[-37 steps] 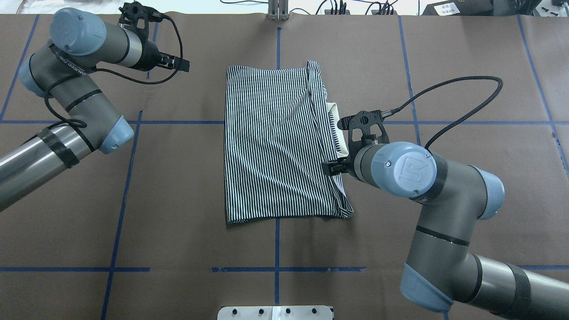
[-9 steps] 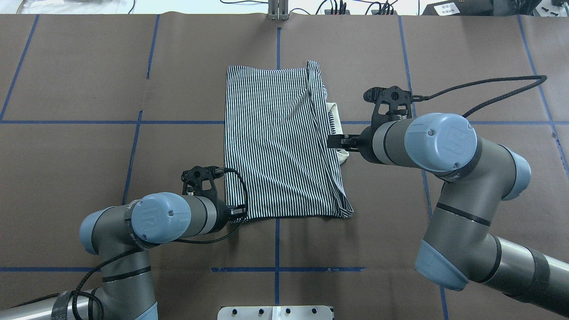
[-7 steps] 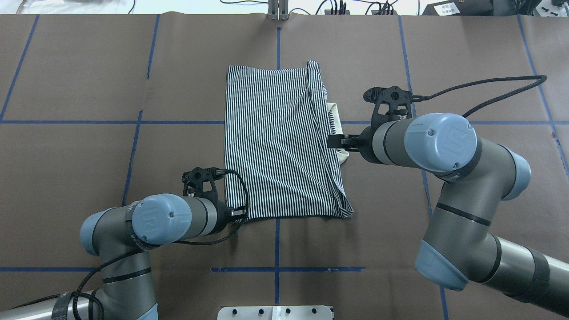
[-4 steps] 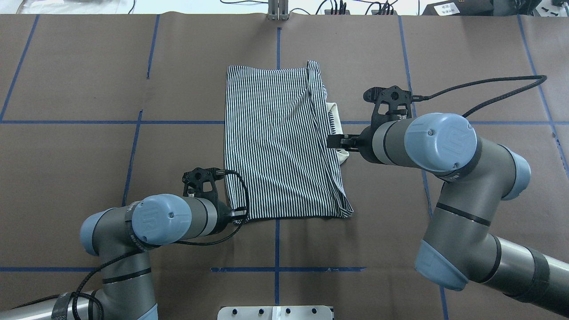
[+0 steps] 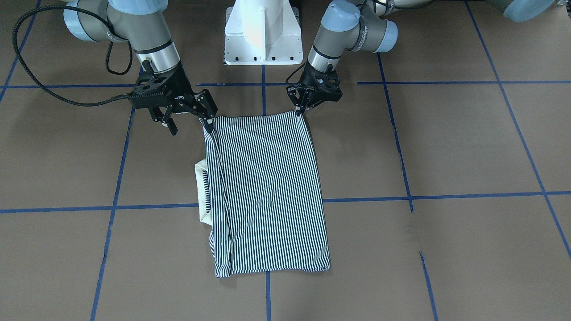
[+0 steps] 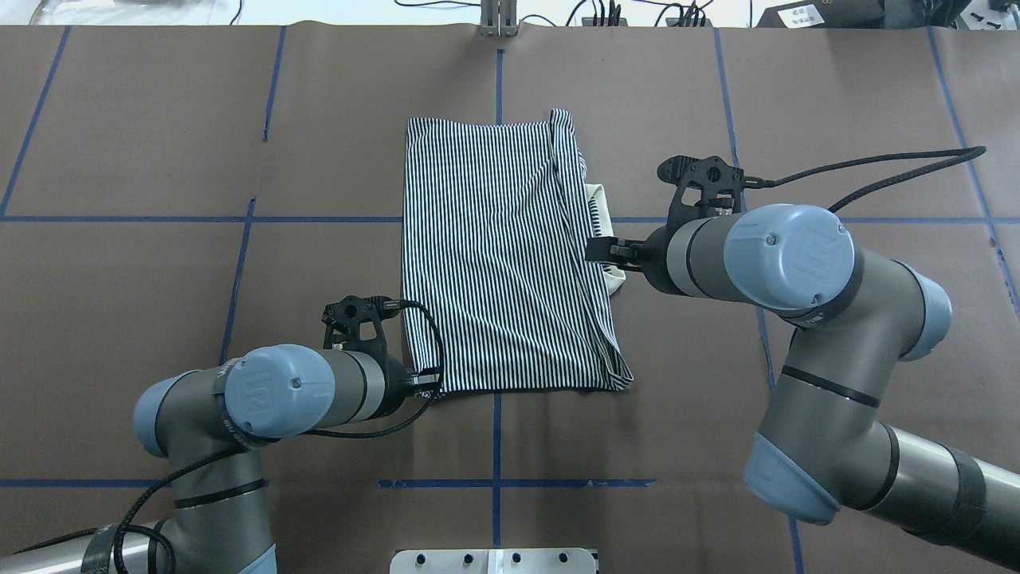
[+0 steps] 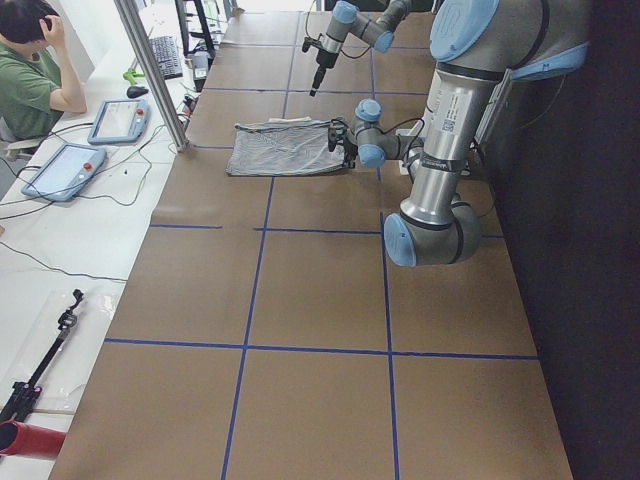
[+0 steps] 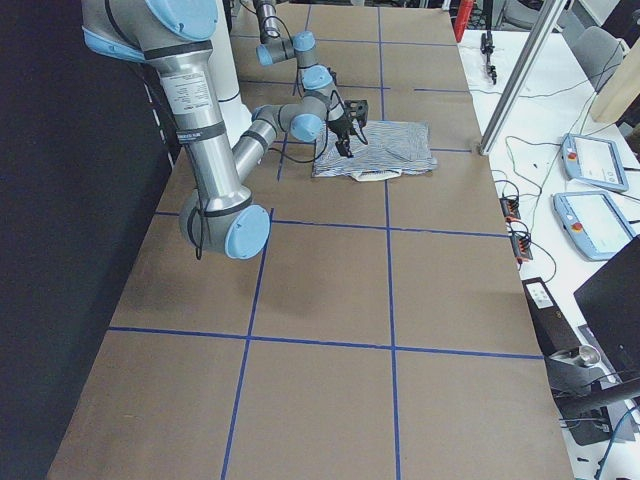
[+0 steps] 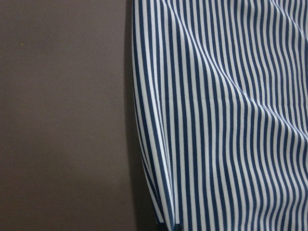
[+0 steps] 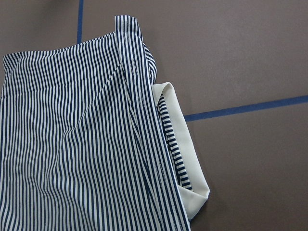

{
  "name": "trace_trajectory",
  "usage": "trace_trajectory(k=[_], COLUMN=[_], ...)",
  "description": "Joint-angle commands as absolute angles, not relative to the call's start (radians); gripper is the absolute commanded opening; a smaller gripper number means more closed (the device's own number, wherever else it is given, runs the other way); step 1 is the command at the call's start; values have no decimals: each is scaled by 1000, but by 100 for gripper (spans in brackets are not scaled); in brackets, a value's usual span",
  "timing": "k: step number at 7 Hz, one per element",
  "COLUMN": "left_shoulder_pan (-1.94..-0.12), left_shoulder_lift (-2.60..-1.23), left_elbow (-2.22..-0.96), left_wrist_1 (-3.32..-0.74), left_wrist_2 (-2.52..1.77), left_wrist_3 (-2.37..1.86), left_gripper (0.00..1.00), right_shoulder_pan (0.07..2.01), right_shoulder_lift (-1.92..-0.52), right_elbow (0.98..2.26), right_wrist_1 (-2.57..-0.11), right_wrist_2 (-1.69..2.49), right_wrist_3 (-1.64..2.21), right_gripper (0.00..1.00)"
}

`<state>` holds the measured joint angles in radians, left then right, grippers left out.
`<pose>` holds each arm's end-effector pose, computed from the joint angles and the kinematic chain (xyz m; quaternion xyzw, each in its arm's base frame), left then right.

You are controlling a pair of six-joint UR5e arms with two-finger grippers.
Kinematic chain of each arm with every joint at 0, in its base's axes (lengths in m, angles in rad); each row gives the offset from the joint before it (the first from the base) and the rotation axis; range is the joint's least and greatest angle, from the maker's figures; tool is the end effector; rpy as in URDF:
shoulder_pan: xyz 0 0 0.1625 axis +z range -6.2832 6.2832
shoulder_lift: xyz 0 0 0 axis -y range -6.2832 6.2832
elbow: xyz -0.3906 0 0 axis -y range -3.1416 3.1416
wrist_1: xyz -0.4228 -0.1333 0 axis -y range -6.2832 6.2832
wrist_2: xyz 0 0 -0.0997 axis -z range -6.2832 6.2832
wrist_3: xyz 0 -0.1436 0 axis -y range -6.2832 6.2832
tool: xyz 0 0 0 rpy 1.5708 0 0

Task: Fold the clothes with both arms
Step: 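Move the right gripper to the shirt edge nearest the robot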

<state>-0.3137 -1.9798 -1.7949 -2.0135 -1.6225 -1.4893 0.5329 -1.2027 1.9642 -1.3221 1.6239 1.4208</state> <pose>0.5982 -0.3264 0.2511 0.0788 0.5066 -0.0863 0.8543 -0.4711 -0.4238 0.2270 0.1401 -0.4636 0.1539 0.8613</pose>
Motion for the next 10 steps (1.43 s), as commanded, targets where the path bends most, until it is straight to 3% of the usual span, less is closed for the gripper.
trace_trajectory(k=[1, 4, 10], left_shoulder_pan=[-318, -318, -314], left_shoulder_lift=[-1970, -1970, -1970], left_elbow=[-1805, -1805, -1807], left_wrist_1=[-2014, -2014, -2016], left_wrist_2=[-1621, -1618, -1617], left_wrist_3=[-1489, -1491, -1493], left_gripper=[0, 0, 0], right_shoulder_pan=[438, 344, 316], right_shoulder_lift=[-1178, -1045, -1045], right_elbow=[1968, 1957, 1793], right_wrist_1=[-1328, -1562, -1574], right_wrist_2=[1553, 1493, 1491], right_wrist_3=[1645, 1944, 2051], right_gripper=[95, 74, 74])
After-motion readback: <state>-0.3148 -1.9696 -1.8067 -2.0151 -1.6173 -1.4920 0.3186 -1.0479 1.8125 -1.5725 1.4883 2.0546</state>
